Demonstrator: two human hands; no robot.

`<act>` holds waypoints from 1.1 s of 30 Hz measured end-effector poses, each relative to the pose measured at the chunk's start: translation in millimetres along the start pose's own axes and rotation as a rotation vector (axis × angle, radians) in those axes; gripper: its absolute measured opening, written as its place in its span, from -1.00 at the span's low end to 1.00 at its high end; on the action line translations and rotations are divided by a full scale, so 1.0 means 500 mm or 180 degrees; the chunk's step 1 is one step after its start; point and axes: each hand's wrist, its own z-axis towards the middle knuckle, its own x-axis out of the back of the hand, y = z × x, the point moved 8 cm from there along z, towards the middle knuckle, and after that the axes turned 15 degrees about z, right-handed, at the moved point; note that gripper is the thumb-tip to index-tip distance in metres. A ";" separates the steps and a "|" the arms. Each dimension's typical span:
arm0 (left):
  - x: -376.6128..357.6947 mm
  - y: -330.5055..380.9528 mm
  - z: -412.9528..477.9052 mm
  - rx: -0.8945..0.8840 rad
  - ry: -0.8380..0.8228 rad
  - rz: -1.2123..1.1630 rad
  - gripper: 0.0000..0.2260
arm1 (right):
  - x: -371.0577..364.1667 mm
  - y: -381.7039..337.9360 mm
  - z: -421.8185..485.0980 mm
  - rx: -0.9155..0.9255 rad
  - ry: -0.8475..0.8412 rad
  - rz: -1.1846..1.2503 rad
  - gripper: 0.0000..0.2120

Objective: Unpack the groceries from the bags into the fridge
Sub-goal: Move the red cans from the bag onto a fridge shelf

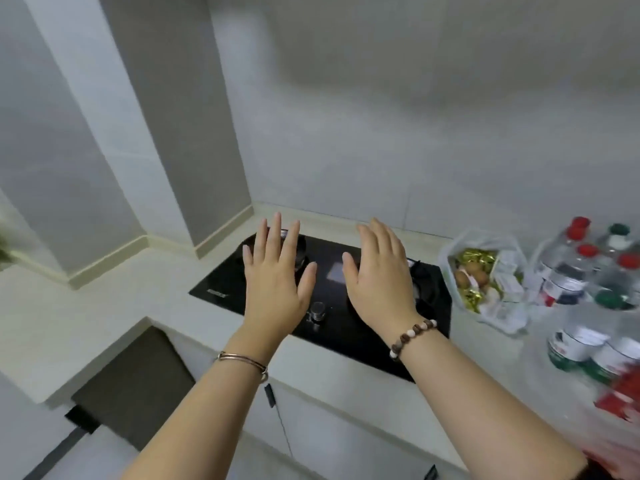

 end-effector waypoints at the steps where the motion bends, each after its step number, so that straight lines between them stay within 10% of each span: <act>1: -0.028 0.037 0.016 -0.0109 -0.0058 -0.0075 -0.43 | 0.023 0.039 -0.001 -0.0111 0.0065 -0.0108 -0.53; 13: -0.262 0.487 0.039 -0.0862 -0.0625 -0.1092 -0.39 | 0.287 0.456 -0.087 -0.0860 0.0536 -0.0685 -0.57; 26: -0.441 0.880 -0.136 -0.1999 -0.1910 -0.1457 -0.71 | 0.484 0.793 -0.217 -0.2069 -0.0091 -0.1289 -0.78; 33: -0.453 0.971 -0.185 -0.2259 -0.2331 -0.1490 -0.54 | 0.516 0.867 -0.258 -0.2289 -0.0524 -0.1424 -0.79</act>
